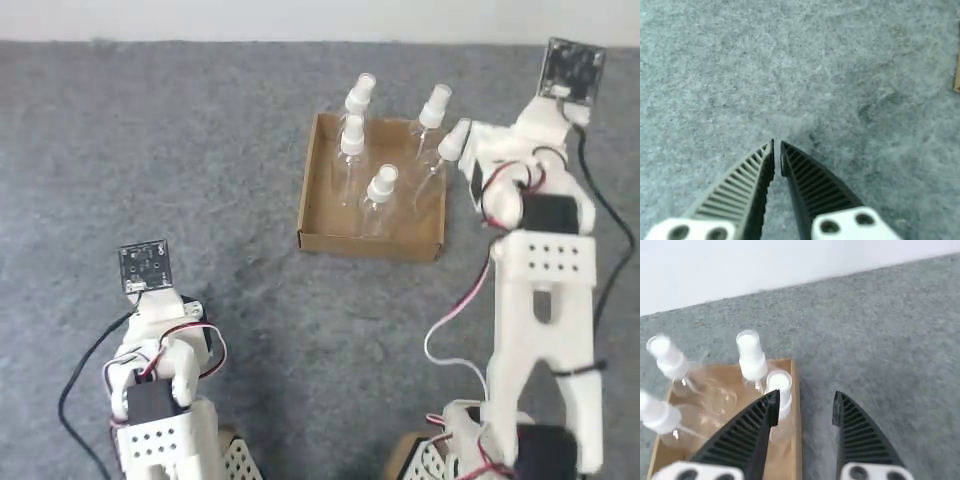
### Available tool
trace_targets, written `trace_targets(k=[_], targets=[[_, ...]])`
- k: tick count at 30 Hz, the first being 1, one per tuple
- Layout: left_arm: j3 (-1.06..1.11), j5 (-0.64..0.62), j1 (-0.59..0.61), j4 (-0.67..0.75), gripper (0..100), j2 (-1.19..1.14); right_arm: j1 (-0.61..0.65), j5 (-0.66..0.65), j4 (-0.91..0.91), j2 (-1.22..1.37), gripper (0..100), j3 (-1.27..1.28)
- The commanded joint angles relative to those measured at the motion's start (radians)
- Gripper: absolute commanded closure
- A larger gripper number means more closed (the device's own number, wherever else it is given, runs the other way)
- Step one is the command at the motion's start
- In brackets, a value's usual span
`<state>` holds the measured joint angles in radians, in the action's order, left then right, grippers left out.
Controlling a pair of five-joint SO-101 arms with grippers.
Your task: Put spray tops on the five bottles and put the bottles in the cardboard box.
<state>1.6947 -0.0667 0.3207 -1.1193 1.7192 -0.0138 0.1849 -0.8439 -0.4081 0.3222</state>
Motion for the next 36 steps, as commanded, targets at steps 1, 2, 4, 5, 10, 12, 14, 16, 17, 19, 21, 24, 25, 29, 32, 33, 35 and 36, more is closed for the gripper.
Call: trace_targets(k=[1, 2, 4, 5, 10, 12, 14, 16, 17, 19, 21, 24, 25, 29, 32, 33, 35, 36], targets=[[-0.004, -0.009, -0.003, 0.011, 99, 0.008, 0.008, 0.017, 0.025, 0.061, 86.5, -0.123], [-0.004, -0.009, -0.003, 0.011, 99, 0.008, 0.008, 0.017, 0.025, 0.079, 86.5, -0.133], [-0.004, -0.009, -0.003, 0.011, 99, 0.008, 0.008, 0.017, 0.025, 0.114, 86.5, -0.155], [-0.004, -0.009, -0.003, 0.011, 99, 0.008, 0.010, 0.017, 0.028, 0.131, 86.6, -0.167], [-0.004, -0.009, -0.003, 0.011, 99, 0.008, 0.044, 0.017, 0.028, 0.188, 86.8, -0.209], [-0.004, -0.009, -0.003, 0.011, 99, 0.008, 0.056, 0.015, 0.035, 0.194, 86.8, -0.210], [-0.004, -0.009, -0.003, 0.011, 99, 0.008, 0.061, 0.015, 0.035, 0.194, 86.8, -0.210], [-0.004, -0.009, -0.003, 0.011, 99, 0.008, 0.061, 0.015, 0.035, 0.194, 86.7, -0.210], [-0.004, -0.009, -0.003, 0.011, 99, 0.008, 0.061, 0.015, 0.035, 0.197, 86.7, -0.210], [-0.004, -0.009, -0.003, 0.011, 99, 0.008, 0.061, 0.015, 0.035, 0.205, 86.7, -0.210], [-0.004, -0.009, -0.003, 0.011, 99, 0.008, 0.061, 0.015, 0.035, 0.206, 86.5, -0.209], [-0.004, -0.009, -0.003, 0.011, 99, 0.008, 0.061, 0.014, 0.036, 0.205, 86.5, -0.210], [-0.004, -0.009, -0.003, 0.011, 99, 0.008, 0.065, 0.014, 0.036, 0.205, 86.5, -0.210], [-0.004, -0.009, -0.003, 0.011, 99, 0.008, 0.088, -0.014, 0.036, 0.205, 86.4, -0.209], [-0.004, -0.009, -0.003, 0.011, 99, 0.008, 0.093, -0.021, 0.048, 0.206, 86.4, -0.206], [-0.004, -0.009, -0.003, 0.011, 99, 0.008, 0.093, -0.021, 0.053, 0.206, 86.4, -0.206], [-0.004, -0.009, -0.003, 0.011, 99, 0.008, 0.090, -0.021, 0.053, 0.206, 86.4, -0.204], [-0.004, -0.009, -0.003, 0.011, 99, 0.008, 0.088, -0.021, 0.051, 0.206, 86.4, -0.204]])
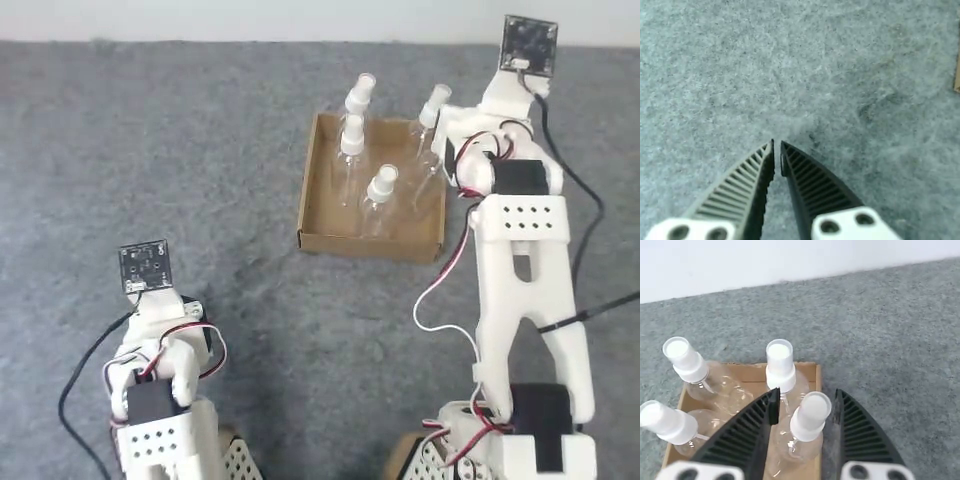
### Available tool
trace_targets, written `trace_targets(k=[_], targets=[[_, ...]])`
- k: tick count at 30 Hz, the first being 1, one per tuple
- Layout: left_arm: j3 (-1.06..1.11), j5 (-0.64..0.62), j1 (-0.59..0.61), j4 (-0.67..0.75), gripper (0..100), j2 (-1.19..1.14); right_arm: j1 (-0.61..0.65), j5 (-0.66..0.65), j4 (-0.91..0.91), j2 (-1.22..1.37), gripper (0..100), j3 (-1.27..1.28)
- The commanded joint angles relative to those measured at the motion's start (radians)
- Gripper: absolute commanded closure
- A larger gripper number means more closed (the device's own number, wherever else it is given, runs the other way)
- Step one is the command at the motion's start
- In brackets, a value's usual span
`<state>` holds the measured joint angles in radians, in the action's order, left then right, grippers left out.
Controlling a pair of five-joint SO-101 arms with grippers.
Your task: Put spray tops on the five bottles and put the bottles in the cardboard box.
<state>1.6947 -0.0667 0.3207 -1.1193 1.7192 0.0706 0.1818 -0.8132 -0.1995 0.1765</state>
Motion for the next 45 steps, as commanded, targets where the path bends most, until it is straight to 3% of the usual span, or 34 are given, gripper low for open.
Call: trace_targets(k=[1, 27, 32, 45], targets=[[-0.004, -0.009, -0.003, 0.011, 99, 0.008, 0.001, -0.018, 0.021, -0.002, 86.4, -0.058], [-0.004, -0.009, -0.003, 0.011, 99, 0.008, -0.008, -0.017, 0.016, 0.064, 87.1, -0.060], [-0.004, -0.009, -0.003, 0.011, 99, 0.008, -0.013, -0.020, 0.016, 0.064, 93.4, -0.060], [-0.004, -0.009, -0.003, 0.011, 99, 0.008, 0.013, -0.023, 0.016, 0.062, 93.5, -0.063]])
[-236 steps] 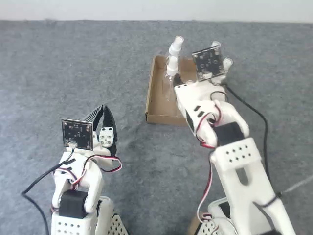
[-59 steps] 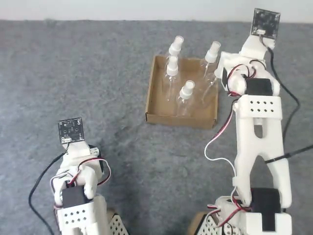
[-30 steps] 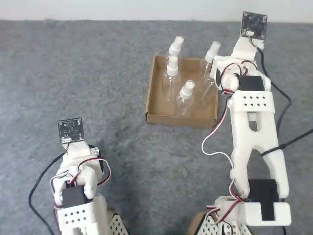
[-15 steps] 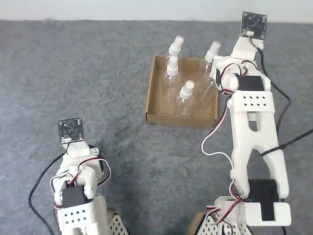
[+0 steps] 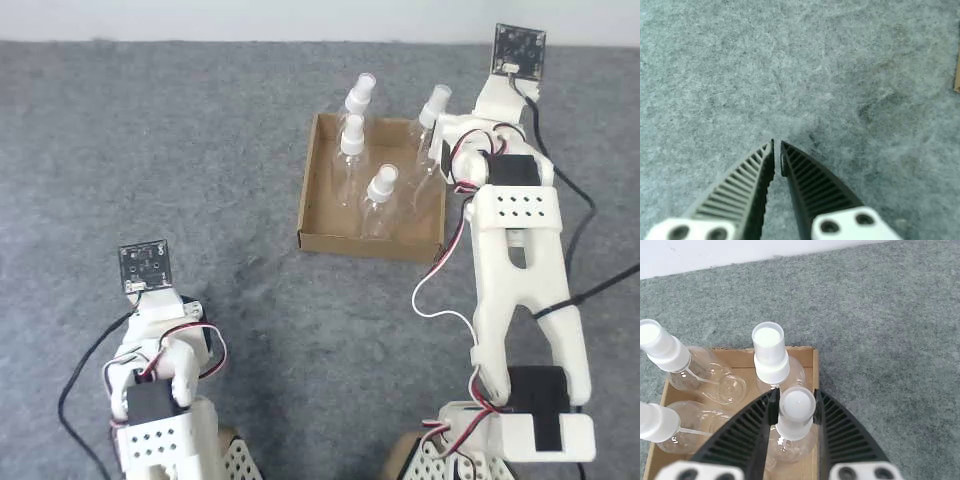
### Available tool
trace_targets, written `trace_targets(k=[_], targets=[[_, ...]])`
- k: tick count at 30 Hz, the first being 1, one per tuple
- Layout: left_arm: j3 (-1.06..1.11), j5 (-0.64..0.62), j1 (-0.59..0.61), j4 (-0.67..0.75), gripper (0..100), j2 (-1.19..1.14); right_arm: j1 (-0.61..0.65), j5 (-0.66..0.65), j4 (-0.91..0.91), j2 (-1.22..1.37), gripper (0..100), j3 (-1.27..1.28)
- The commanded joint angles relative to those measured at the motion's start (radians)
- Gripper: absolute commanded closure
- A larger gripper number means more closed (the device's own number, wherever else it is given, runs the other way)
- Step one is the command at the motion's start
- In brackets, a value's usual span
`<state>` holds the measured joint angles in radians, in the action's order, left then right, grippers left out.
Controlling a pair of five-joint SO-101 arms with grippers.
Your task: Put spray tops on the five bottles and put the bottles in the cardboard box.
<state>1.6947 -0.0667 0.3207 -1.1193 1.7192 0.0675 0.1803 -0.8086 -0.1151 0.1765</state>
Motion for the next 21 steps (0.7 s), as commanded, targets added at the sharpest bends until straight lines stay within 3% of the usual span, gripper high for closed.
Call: trace_targets(k=[1, 21], targets=[[-0.004, -0.009, -0.003, 0.011, 99, 0.008, 0.022, -0.023, 0.010, -0.022, 93.5, -0.063], [-0.004, -0.009, -0.003, 0.011, 99, 0.008, 0.058, -0.026, -0.061, -0.022, 93.5, -0.114]])
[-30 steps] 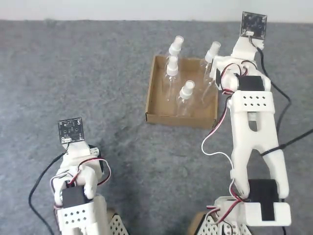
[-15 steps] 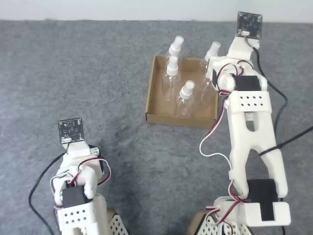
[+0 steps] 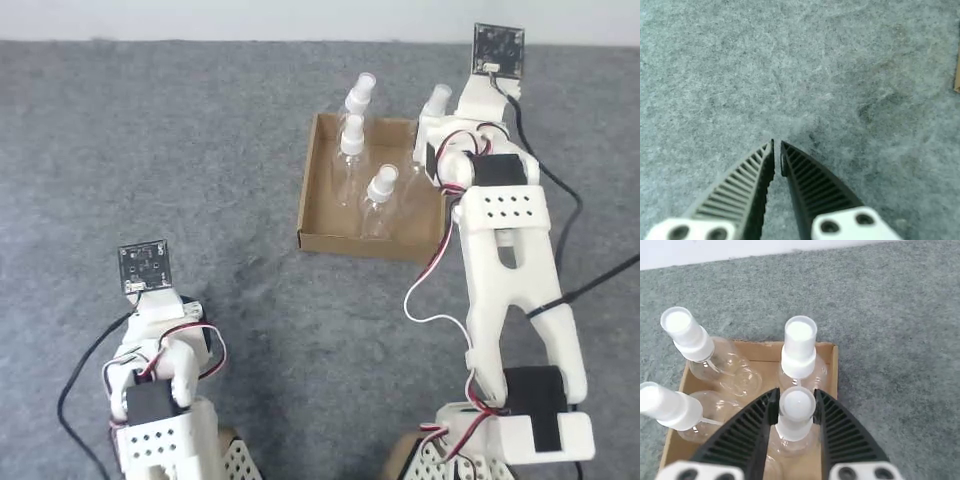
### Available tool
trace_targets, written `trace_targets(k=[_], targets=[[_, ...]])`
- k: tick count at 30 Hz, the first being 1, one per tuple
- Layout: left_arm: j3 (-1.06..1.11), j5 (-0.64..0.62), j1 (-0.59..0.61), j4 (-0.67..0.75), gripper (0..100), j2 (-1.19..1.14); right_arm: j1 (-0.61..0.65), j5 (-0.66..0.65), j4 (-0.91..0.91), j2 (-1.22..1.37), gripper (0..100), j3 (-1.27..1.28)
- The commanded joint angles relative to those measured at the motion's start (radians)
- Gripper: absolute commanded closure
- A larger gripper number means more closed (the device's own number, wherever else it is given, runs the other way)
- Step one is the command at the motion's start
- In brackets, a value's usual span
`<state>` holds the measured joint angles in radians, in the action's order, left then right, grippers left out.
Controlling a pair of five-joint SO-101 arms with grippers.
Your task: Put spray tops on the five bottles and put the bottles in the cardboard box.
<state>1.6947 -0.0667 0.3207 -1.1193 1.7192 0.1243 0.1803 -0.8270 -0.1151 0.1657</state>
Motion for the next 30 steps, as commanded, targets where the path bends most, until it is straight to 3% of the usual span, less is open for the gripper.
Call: trace_targets(k=[1, 6, 30], targets=[[-0.004, -0.009, -0.003, 0.011, 99, 0.008, -0.001, -0.035, -0.058, -0.022, 93.5, -0.118], [-0.004, -0.009, -0.003, 0.011, 99, 0.008, 0.005, -0.127, -0.117, -0.021, 93.5, -0.172], [-0.004, -0.009, -0.003, 0.011, 99, 0.008, 0.041, -0.130, -0.119, -0.021, 93.5, -0.106]])
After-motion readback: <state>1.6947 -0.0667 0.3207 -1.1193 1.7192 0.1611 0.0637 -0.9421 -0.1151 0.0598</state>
